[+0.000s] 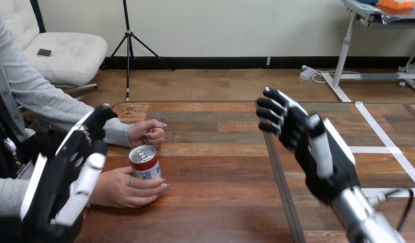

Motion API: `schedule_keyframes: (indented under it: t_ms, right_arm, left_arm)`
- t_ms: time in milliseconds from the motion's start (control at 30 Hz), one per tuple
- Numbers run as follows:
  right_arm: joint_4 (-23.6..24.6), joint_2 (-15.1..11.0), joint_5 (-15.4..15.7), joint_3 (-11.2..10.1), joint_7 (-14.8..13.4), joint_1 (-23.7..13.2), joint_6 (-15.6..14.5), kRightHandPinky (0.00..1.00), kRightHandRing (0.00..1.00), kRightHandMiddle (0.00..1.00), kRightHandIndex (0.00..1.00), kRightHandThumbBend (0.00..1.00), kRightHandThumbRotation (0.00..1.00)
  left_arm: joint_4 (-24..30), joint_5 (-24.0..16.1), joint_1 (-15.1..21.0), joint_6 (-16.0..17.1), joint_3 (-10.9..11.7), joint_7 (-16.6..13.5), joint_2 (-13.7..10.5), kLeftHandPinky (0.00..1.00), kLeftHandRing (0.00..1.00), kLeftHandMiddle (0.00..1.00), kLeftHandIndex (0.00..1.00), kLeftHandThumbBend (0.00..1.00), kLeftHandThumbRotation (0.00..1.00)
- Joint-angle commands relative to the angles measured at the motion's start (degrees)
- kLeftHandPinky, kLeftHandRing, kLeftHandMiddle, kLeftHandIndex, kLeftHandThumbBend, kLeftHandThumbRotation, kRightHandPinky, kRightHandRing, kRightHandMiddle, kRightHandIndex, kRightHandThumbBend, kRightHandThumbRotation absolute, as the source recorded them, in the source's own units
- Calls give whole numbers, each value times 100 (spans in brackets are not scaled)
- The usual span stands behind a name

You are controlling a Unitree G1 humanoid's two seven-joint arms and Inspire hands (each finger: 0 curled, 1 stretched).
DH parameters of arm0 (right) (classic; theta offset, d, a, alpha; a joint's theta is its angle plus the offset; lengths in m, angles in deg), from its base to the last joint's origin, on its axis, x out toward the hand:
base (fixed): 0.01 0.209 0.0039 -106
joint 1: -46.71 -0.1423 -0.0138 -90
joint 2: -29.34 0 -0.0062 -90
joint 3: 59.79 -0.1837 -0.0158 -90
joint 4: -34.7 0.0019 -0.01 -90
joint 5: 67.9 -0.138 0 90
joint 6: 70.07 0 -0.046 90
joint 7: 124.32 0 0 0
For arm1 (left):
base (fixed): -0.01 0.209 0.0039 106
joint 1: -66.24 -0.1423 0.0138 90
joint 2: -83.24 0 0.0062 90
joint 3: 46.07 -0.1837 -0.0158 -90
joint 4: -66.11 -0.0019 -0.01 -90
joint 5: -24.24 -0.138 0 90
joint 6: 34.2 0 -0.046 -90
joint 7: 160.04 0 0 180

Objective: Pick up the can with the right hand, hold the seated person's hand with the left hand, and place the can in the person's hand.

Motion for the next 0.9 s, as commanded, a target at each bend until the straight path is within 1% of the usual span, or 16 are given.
schedule_keyframes:
  t_ms: [0, 67, 133, 267, 400, 567, 667, 867]
  right_arm:
    - [684, 140, -155, 5, -64, 303, 6, 97, 95, 95, 96, 100, 100]
    - [842, 157, -167, 32, -73, 484, -3, 98, 96, 96, 96, 100, 100]
    - [976, 188, -186, 63, -54, 685, 54, 99, 97, 97, 97, 99, 100]
    - [1079, 239, -269, 90, 35, 898, 170, 100, 98, 98, 97, 98, 100]
    - [1251, 260, -302, 124, 66, 1136, 172, 100, 99, 99, 98, 96, 100]
    - [1367, 297, -339, 144, 106, 1325, 210, 100, 99, 99, 99, 93, 100]
    - [1468, 278, -380, 159, 140, 1437, 156, 100, 99, 99, 99, 92, 100]
    - [1610, 234, -459, 167, 235, 1588, 86, 100, 99, 99, 99, 89, 100]
  left_arm:
    - [626, 92, -196, 72, 73, 92, 143, 100, 100, 100, 99, 31, 87]
    - [626, 118, -288, 145, 73, 197, 158, 100, 100, 100, 99, 31, 88]
    - [638, 174, -401, 238, 51, 312, 202, 100, 100, 100, 100, 31, 89]
    - [662, 282, -520, 310, 25, 488, 274, 100, 100, 100, 100, 30, 90]
    - [648, 455, -610, 371, -17, 689, 356, 100, 100, 100, 100, 31, 90]
    - [730, 475, -734, 353, -37, 801, 438, 100, 100, 100, 100, 33, 91]
    - [860, 453, -815, 300, -68, 815, 487, 100, 100, 100, 100, 34, 91]
    - [876, 396, -837, 344, -87, 867, 593, 100, 100, 100, 100, 35, 91]
